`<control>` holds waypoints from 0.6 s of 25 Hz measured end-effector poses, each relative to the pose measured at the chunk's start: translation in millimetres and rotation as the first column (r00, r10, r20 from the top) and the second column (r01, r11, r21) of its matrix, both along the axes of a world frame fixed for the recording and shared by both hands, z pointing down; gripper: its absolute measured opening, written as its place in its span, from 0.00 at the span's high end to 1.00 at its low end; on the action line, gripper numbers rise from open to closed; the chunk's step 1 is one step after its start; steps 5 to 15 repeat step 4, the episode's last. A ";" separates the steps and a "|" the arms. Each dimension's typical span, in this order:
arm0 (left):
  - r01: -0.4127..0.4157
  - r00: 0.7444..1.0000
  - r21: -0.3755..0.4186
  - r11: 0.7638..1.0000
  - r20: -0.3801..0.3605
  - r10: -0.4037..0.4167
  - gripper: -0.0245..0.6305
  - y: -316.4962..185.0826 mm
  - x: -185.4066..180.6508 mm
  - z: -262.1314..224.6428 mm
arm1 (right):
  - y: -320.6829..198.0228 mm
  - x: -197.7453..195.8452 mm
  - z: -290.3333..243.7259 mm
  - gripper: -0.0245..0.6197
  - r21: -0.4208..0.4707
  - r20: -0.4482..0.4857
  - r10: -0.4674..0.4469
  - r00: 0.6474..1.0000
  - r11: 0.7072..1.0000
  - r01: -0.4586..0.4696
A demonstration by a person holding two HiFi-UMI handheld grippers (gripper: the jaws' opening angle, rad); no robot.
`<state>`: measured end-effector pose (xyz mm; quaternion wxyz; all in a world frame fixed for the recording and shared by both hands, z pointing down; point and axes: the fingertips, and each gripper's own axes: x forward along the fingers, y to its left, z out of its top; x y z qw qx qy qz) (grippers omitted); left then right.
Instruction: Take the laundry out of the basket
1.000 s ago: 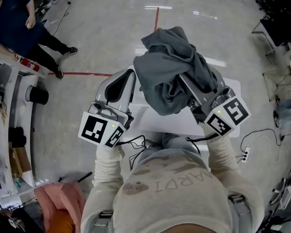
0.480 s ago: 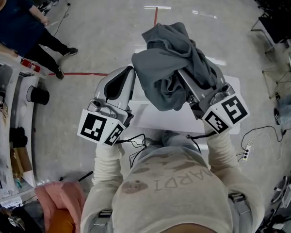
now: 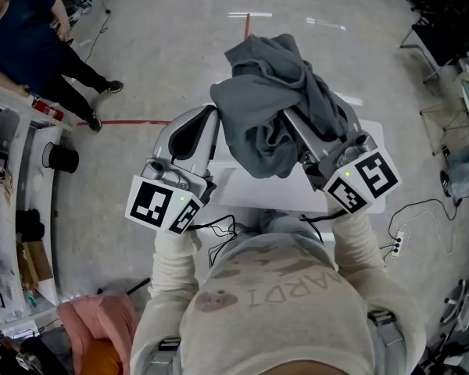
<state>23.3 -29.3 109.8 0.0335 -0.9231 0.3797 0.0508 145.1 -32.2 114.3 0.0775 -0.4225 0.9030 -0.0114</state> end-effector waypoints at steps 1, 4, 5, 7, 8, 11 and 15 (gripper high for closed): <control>-0.001 1.000 0.002 1.000 -0.001 0.001 0.96 0.5 4.5 -0.3 | 0.8 4.3 -0.2 0.62 0.002 0.001 -0.001 1.000 1.000 0.001; -0.001 1.000 0.007 1.000 -0.003 0.001 0.96 0.6 16.6 -1.6 | 1.7 16.4 -0.9 0.62 0.008 0.003 -0.003 1.000 1.000 0.003; -0.001 1.000 0.007 1.000 -0.003 0.001 0.96 0.6 16.6 -1.6 | 1.7 16.4 -0.9 0.62 0.008 0.003 -0.003 1.000 1.000 0.003; -0.001 1.000 0.007 1.000 -0.003 0.001 0.96 0.6 16.6 -1.6 | 1.7 16.4 -0.9 0.62 0.008 0.003 -0.003 1.000 1.000 0.003; -0.001 1.000 0.007 1.000 -0.003 0.001 0.96 0.6 16.6 -1.6 | 1.7 16.4 -0.9 0.62 0.008 0.003 -0.003 1.000 1.000 0.003; -0.001 1.000 0.007 1.000 -0.003 0.001 0.96 0.6 16.6 -1.6 | 1.7 16.4 -0.9 0.62 0.008 0.003 -0.003 1.000 1.000 0.003; -0.001 1.000 0.007 1.000 -0.003 0.001 0.96 0.6 16.6 -1.6 | 1.7 16.4 -0.9 0.62 0.008 0.003 -0.003 1.000 1.000 0.003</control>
